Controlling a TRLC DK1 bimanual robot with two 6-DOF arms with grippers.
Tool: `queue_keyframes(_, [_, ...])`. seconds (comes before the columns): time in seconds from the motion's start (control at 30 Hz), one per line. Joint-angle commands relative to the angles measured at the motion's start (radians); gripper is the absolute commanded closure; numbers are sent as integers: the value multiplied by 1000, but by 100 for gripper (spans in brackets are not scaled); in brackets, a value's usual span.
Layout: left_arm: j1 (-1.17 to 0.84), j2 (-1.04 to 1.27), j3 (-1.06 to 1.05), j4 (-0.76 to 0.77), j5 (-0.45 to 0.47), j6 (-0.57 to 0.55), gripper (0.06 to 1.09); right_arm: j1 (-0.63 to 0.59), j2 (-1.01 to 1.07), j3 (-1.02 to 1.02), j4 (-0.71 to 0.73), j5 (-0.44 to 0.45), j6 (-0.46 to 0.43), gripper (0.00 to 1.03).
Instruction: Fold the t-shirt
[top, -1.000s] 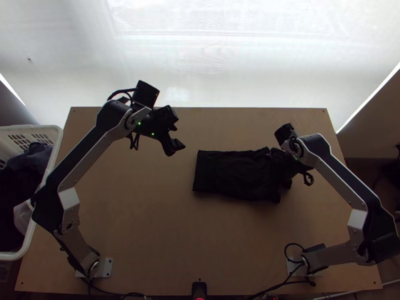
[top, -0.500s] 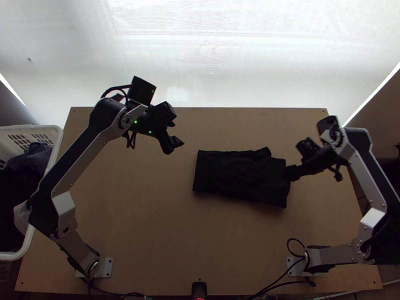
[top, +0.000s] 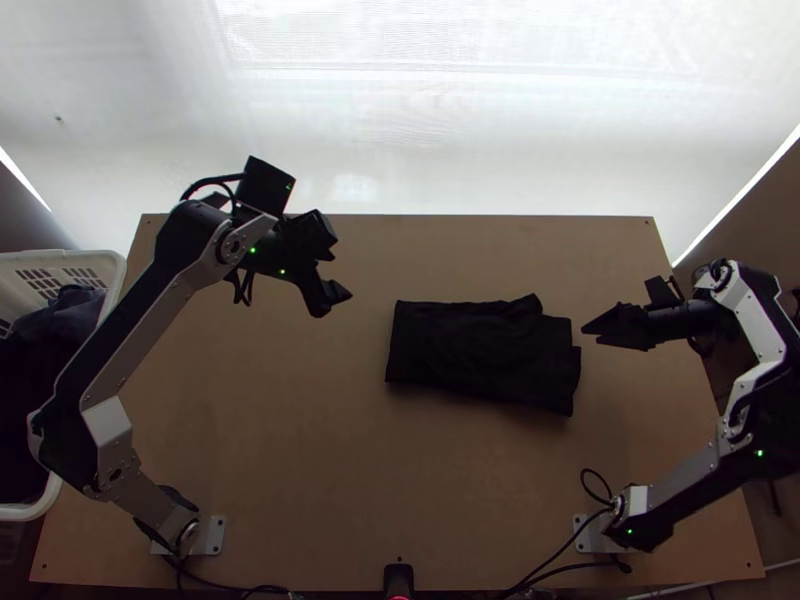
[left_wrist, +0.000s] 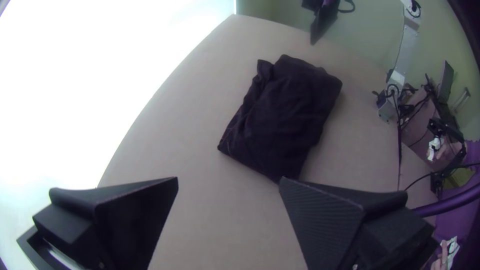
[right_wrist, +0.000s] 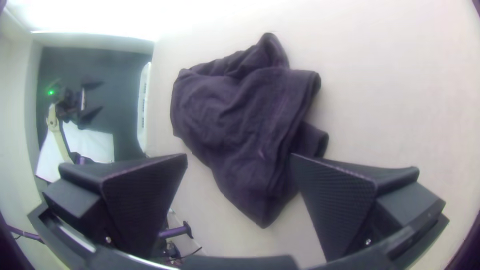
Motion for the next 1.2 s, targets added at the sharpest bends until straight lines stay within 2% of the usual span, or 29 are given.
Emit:
queue_keyframes(0.0, [21, -11, 7, -16, 1, 22, 10, -68, 151, 29, 23, -34, -52, 7])
queue_keyframes(0.13, [27, -5, 17, -16, 1, 25, 10, 27, 149, 21, 65, 44, -52, 7])
queue_keyframes(0.17, [27, -3, 19, -16, 1, 26, 10, 64, 139, 13, 85, 96, -49, 7])
queue_keyframes(0.23, [29, 3, 22, -16, 1, 26, 10, 155, 94, -19, 161, 240, -30, 7])
queue_keyframes(0.33, [29, 9, 25, -16, 1, 26, 10, 320, 10, -89, 330, 524, 16, 6])
queue_keyframes(0.37, [29, 12, 25, -16, -1, 26, 10, 357, 8, -85, 336, 587, 33, 6])
queue_keyframes(0.43, [29, 17, 33, -16, -7, 26, 10, 428, -9, -94, 388, 653, 42, 6])
queue_keyframes(0.5, [29, 20, 41, -16, -7, 26, 10, 492, -21, -114, 457, 776, 68, 6])
queue_keyframes(0.73, [36, 20, 45, -18, -12, 25, 10, 506, -23, -89, 462, 764, 120, 6])
queue_keyframes(0.8, [36, 20, 48, -18, -12, 25, 10, 501, -23, -88, 456, 707, 132, 6])
queue_keyframes(0.87, [36, 21, 53, -18, -13, 26, 10, 481, -24, -83, 447, 690, 137, 6])
queue_keyframes(1.17, [36, 27, 60, -26, -24, 32, 10, 211, 20, -25, 401, 379, 137, 6])
